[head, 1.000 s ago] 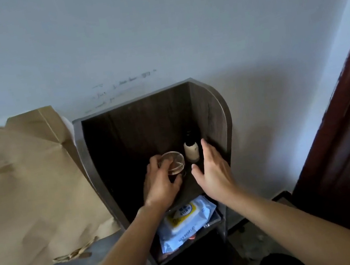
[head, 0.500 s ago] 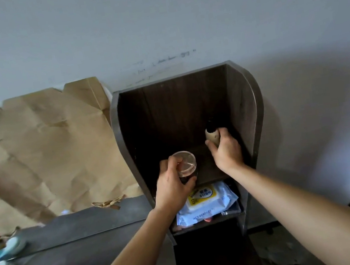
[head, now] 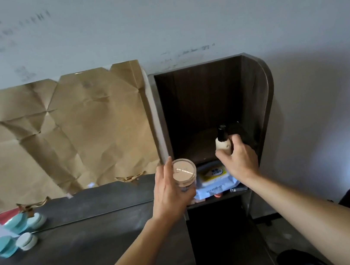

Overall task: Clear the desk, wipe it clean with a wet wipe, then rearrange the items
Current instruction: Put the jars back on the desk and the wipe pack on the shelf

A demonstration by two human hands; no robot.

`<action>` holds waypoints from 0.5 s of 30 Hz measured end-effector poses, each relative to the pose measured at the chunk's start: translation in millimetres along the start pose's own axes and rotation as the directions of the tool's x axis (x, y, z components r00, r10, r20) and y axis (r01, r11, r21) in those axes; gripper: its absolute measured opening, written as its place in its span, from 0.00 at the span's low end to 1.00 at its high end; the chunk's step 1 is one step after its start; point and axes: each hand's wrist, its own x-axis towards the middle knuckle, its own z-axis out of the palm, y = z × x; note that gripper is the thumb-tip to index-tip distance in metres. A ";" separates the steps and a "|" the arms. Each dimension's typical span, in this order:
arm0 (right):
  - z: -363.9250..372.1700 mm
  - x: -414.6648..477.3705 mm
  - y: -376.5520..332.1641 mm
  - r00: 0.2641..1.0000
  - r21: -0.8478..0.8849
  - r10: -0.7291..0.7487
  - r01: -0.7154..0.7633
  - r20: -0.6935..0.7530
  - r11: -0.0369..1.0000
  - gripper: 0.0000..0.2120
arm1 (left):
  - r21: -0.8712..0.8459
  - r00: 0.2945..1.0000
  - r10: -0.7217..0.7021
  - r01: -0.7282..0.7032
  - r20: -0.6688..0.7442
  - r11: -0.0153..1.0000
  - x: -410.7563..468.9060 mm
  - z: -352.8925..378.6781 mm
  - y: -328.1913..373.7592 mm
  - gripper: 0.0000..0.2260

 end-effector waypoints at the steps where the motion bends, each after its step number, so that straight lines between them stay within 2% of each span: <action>1: 3.7 -14.2 -7.0 1.000 -0.003 0.000 0.000 0.010 1.000 0.14 | 0.013 1.000 -0.008 0.008 -0.014 1.000 -10.9 -12.1 -8.0 0.41; 9: 68.5 -113.8 -77.1 0.985 0.031 -0.071 0.067 0.156 0.997 0.15 | 0.113 0.985 -0.166 0.171 -0.054 0.979 -101.4 -110.1 -94.3 0.33; 15: 144.1 -145.5 -127.2 0.934 0.086 -0.189 0.171 0.302 0.981 0.15 | 0.166 0.947 -0.301 0.317 -0.112 0.934 -129.4 -163.3 -175.9 0.31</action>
